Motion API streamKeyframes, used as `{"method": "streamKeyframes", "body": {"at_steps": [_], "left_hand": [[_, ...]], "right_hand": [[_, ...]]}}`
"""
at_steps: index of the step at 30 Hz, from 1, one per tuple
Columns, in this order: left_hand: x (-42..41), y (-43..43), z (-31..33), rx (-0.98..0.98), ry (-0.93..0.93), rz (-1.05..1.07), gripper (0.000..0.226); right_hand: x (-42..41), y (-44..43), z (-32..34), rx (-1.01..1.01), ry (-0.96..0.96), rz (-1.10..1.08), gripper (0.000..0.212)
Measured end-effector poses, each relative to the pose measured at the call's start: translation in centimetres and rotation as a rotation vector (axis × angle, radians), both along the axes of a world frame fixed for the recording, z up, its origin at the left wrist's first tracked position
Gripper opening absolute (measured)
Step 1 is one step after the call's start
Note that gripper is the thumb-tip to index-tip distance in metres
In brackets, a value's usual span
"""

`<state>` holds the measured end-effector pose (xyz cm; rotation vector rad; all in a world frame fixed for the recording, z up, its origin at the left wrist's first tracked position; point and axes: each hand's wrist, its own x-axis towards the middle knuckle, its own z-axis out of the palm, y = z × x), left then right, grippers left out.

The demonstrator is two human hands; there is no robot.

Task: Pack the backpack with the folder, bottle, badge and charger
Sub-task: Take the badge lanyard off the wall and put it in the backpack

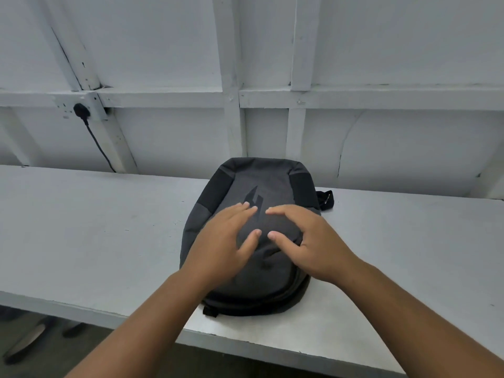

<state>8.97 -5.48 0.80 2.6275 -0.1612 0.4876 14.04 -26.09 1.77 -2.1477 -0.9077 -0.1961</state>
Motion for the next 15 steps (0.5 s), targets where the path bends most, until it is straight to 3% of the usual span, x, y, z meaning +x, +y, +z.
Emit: {"method": "streamKeyframes", "body": {"at_steps": [5, 15], "left_hand": [[1.8, -3.4, 0.9, -0.032, -0.009, -0.043, 0.056], [9.4, -12.2, 2.2, -0.08, 0.031, -0.429, 0.048]], "right_hand": [[1.2, -3.1, 0.7, -0.057, -0.018, -0.068, 0.05], [0.1, -11.4, 0.3, -0.079, 0.092, -0.549, 0.063]]}}
